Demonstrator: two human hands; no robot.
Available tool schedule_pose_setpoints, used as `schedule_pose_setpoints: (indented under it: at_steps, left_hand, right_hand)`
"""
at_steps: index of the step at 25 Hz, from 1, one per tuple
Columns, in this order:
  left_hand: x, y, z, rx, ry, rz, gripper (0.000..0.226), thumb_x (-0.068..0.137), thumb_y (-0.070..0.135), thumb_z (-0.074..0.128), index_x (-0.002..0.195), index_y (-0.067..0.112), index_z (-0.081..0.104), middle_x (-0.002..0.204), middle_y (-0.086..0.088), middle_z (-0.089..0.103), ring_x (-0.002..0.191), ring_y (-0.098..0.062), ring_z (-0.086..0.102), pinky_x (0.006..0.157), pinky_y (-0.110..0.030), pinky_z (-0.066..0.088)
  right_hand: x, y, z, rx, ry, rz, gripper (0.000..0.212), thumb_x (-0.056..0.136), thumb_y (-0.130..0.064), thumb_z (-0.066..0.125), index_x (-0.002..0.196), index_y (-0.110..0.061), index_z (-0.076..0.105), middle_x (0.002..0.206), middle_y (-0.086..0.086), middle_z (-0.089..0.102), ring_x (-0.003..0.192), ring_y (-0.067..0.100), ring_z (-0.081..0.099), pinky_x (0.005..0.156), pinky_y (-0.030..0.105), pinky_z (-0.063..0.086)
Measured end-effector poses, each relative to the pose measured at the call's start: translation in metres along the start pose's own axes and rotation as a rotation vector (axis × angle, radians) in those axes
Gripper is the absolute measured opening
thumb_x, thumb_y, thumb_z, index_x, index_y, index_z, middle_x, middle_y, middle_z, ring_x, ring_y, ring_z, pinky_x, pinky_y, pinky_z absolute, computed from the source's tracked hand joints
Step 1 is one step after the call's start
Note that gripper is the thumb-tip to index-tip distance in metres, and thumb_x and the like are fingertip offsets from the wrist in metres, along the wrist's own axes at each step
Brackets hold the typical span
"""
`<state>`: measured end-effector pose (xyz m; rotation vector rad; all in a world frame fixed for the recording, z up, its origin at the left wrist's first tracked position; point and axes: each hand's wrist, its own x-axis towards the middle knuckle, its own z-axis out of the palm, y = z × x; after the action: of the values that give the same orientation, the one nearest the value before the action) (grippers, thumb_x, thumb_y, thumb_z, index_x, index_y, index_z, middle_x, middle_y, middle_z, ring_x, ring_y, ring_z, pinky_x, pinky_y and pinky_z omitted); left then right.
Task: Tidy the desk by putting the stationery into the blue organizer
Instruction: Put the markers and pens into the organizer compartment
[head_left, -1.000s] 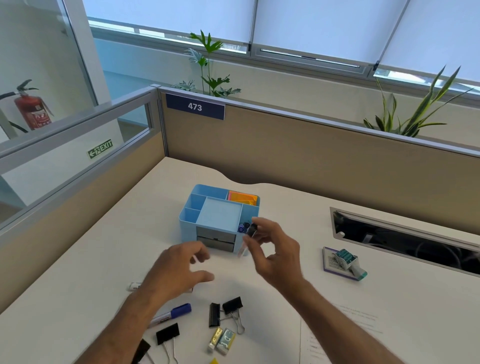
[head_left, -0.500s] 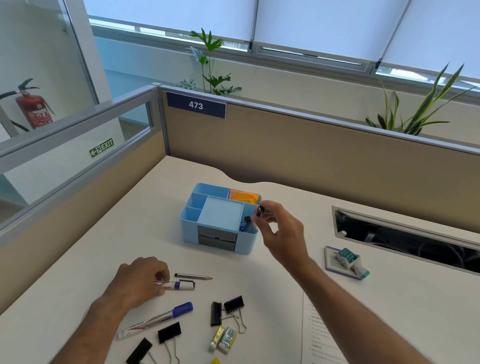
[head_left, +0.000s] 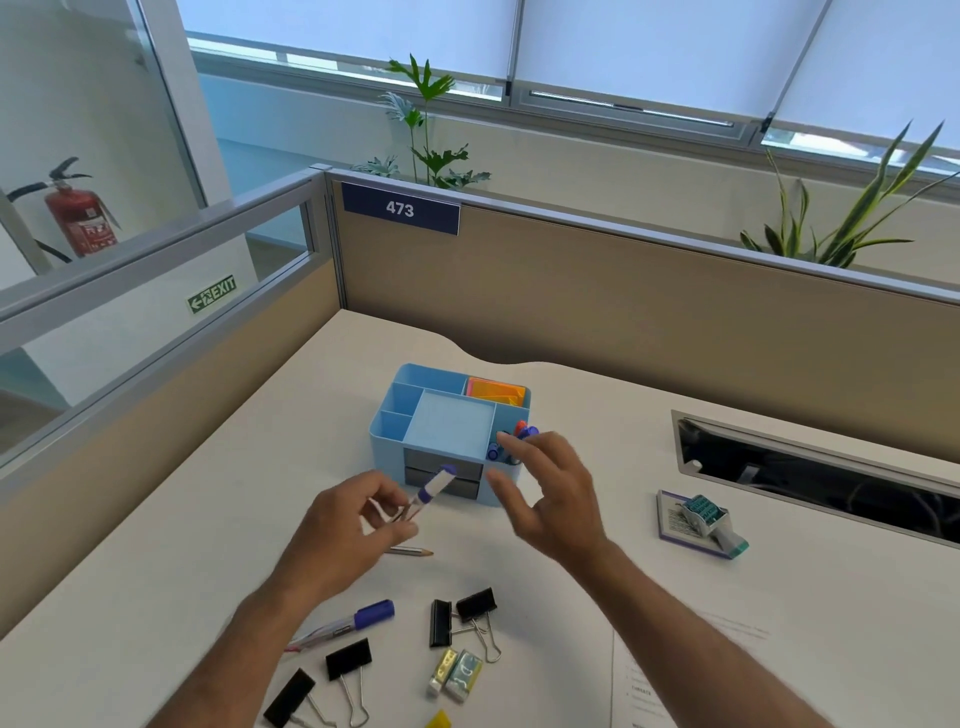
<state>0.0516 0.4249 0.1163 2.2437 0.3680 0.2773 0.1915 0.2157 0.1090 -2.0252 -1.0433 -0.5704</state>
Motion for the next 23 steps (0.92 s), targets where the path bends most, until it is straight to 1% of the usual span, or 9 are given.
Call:
schedule_pose_setpoints:
  at_steps: [1, 3, 6, 10, 12, 14, 16, 18, 23]
  left_hand:
    - [0.000, 0.010, 0.004, -0.039, 0.012, 0.032, 0.024, 0.074, 0.028, 0.084, 0.086, 0.031, 0.064, 0.083, 0.012, 0.067, 0.079, -0.006, 0.062, 0.066, -0.021, 0.052]
    - [0.000, 0.025, 0.012, -0.074, -0.003, 0.091, 0.024, 0.074, 0.033, 0.083, 0.086, 0.031, 0.062, 0.083, 0.014, 0.067, 0.081, -0.005, 0.063, 0.065, -0.019, 0.052]
    - [-0.002, 0.035, 0.022, -0.081, -0.022, 0.136, 0.025, 0.075, 0.037, 0.081, 0.087, 0.031, 0.059, 0.082, 0.016, 0.067, 0.080, -0.004, 0.064, 0.066, -0.017, 0.052]
    - [-0.003, 0.034, 0.024, -0.016, -0.075, 0.075, 0.032, 0.071, 0.043, 0.083, 0.089, 0.034, 0.057, 0.087, 0.018, 0.065, 0.081, -0.003, 0.064, 0.069, -0.017, 0.052]
    - [-0.002, 0.022, 0.017, 0.130, -0.175, -0.022, 0.035, 0.068, 0.048, 0.084, 0.087, 0.035, 0.057, 0.088, 0.018, 0.064, 0.080, -0.003, 0.062, 0.068, -0.018, 0.052]
    - [-0.002, 0.004, 0.005, 0.253, -0.316, -0.130, 0.038, 0.062, 0.049, 0.086, 0.084, 0.035, 0.059, 0.087, 0.016, 0.064, 0.076, -0.003, 0.062, 0.068, -0.020, 0.052]
    - [-0.005, -0.012, -0.004, 0.348, -0.444, -0.208, 0.043, 0.055, 0.051, 0.087, 0.083, 0.034, 0.061, 0.086, 0.013, 0.065, 0.076, -0.004, 0.062, 0.069, -0.024, 0.054]
    - [-0.008, -0.022, -0.008, 0.434, -0.507, -0.238, 0.047, 0.050, 0.052, 0.087, 0.085, 0.034, 0.061, 0.086, 0.012, 0.065, 0.077, -0.004, 0.062, 0.072, -0.025, 0.053]
    - [-0.011, -0.032, -0.005, 0.469, -0.501, -0.242, 0.035, 0.057, 0.042, 0.086, 0.083, 0.034, 0.064, 0.084, 0.013, 0.065, 0.076, -0.001, 0.062, 0.071, -0.022, 0.052]
  right_hand:
    - [-0.001, -0.013, -0.001, 0.131, -0.047, 0.016, 0.049, 0.089, -0.048, 0.060, 0.124, -0.013, 0.060, 0.095, 0.003, 0.067, 0.080, 0.009, 0.056, 0.062, 0.026, 0.053]
    - [-0.005, -0.034, 0.001, 0.302, -0.114, 0.042, 0.049, 0.086, -0.039, 0.068, 0.127, -0.015, 0.056, 0.094, 0.000, 0.069, 0.075, 0.004, 0.060, 0.063, 0.022, 0.055]
    - [-0.011, -0.049, 0.005, 0.361, -0.075, 0.113, 0.044, 0.084, -0.024, 0.073, 0.122, -0.026, 0.051, 0.093, -0.003, 0.069, 0.079, 0.003, 0.064, 0.071, 0.015, 0.055]
    - [-0.008, -0.049, -0.001, 0.328, -0.018, 0.117, 0.044, 0.082, -0.017, 0.074, 0.118, -0.026, 0.049, 0.093, -0.007, 0.066, 0.082, -0.007, 0.061, 0.073, 0.008, 0.051]
    - [-0.001, -0.041, -0.009, 0.282, 0.038, 0.125, 0.043, 0.083, -0.015, 0.073, 0.116, -0.025, 0.048, 0.097, -0.007, 0.063, 0.083, -0.013, 0.058, 0.071, 0.005, 0.049]
    - [0.009, -0.029, -0.019, 0.215, 0.097, 0.120, 0.036, 0.086, -0.019, 0.070, 0.114, -0.023, 0.047, 0.101, 0.000, 0.066, 0.085, -0.014, 0.058, 0.066, 0.003, 0.047]
    - [0.018, -0.017, -0.027, 0.155, 0.144, 0.119, 0.034, 0.087, -0.017, 0.070, 0.112, -0.022, 0.047, 0.101, 0.007, 0.070, 0.085, -0.011, 0.058, 0.063, 0.001, 0.045]
    - [0.024, -0.008, -0.029, 0.109, 0.167, 0.107, 0.035, 0.086, -0.014, 0.071, 0.112, -0.021, 0.048, 0.098, 0.007, 0.072, 0.084, -0.003, 0.059, 0.065, 0.000, 0.044]
    - [0.031, -0.003, -0.027, 0.082, 0.198, 0.064, 0.033, 0.087, -0.013, 0.069, 0.112, -0.020, 0.048, 0.097, 0.010, 0.071, 0.086, 0.001, 0.055, 0.068, -0.001, 0.043]
